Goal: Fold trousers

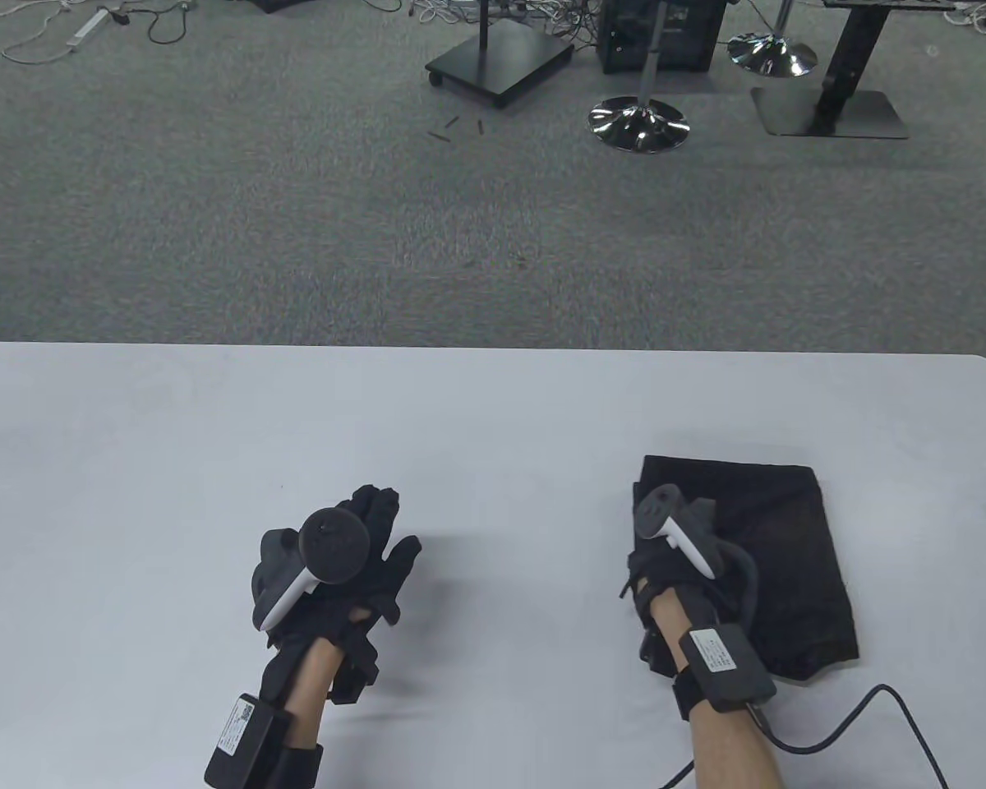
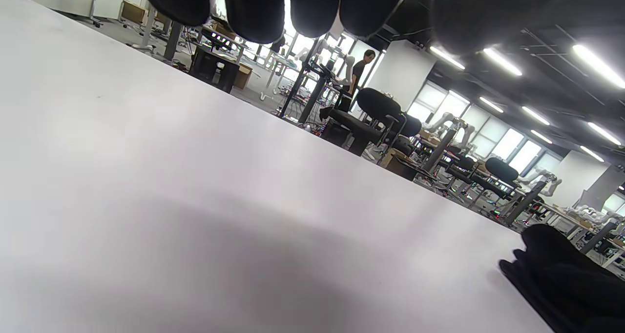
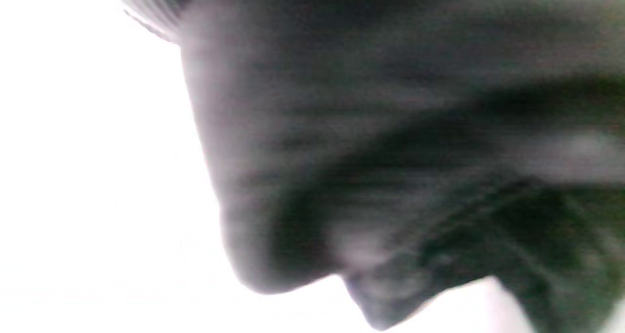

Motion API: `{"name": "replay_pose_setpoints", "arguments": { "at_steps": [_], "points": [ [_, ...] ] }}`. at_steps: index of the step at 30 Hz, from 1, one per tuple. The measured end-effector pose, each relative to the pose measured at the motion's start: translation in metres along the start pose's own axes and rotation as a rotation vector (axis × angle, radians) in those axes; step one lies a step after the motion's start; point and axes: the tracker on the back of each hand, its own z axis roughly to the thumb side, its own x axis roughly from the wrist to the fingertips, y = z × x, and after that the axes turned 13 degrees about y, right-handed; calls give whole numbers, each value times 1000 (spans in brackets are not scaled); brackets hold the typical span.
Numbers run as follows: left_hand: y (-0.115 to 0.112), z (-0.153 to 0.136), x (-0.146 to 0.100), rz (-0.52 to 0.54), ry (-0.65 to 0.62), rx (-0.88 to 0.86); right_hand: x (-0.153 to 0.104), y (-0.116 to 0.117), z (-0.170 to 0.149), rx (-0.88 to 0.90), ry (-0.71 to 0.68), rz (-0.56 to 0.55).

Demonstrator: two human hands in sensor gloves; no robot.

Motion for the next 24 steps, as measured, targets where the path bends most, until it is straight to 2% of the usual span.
{"name": "replay_pose_setpoints", "arguments": {
  "at_steps": [5, 10, 15, 20, 24],
  "points": [
    [0, -2, 0, -9, 6, -2, 26, -14, -45, 28, 140, 2],
    [0, -1, 1, -14, 3, 0, 23, -21, -53, 89, 132, -17],
    [-2, 0, 1, -18, 1, 14, -2, -29, -26, 102, -11, -117],
    [-3, 0, 0, -22, -3, 9, -45, -43, 13, 225, -257, -228],
    [-4, 1, 0, -17, -8, 18, -76, -46, 34, 322, -409, -256]
  ]
}}
